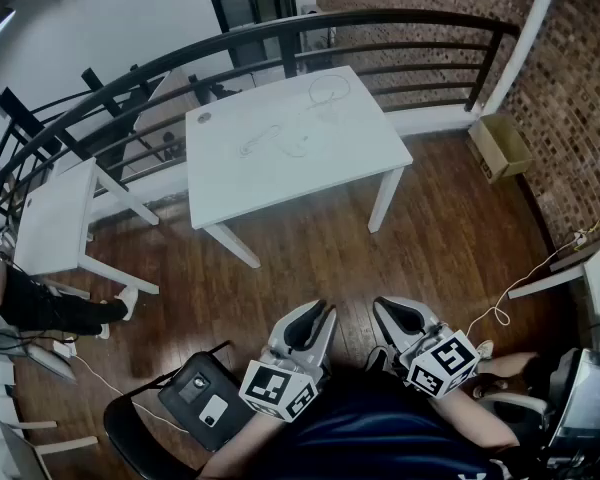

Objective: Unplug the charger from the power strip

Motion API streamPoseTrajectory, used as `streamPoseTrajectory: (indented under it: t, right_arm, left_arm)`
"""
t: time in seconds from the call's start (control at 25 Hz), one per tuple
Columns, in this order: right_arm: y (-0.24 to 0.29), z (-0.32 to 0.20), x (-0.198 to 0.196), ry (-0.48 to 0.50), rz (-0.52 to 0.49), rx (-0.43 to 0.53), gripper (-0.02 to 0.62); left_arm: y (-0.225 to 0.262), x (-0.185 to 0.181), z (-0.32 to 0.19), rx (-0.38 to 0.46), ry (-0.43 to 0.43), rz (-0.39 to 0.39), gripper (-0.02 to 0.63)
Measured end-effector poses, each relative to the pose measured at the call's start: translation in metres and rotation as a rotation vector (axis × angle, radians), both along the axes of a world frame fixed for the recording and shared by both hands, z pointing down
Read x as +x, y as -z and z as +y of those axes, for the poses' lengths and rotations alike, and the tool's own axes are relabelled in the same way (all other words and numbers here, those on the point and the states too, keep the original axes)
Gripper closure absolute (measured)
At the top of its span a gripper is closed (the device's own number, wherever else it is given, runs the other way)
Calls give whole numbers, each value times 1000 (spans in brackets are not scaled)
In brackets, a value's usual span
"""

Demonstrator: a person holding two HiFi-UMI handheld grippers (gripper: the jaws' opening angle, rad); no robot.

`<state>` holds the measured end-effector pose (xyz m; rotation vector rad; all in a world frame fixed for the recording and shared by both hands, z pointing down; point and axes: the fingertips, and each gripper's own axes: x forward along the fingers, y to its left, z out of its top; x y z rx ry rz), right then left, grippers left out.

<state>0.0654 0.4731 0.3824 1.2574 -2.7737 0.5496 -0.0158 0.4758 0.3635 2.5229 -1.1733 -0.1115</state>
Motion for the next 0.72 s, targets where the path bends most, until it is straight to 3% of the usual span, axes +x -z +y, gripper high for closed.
streamPoseTrajectory:
  t: [0.36,0.72]
  right_arm:
    - [-13,0,-34,-52,31,-45,584]
    - [-32,-13,-36,-90,72,-101,584]
  left_arm:
    - [-4,-36,-2,-33,-26,47,532]
    - [-24,-38,-22,-79,-57,75,534]
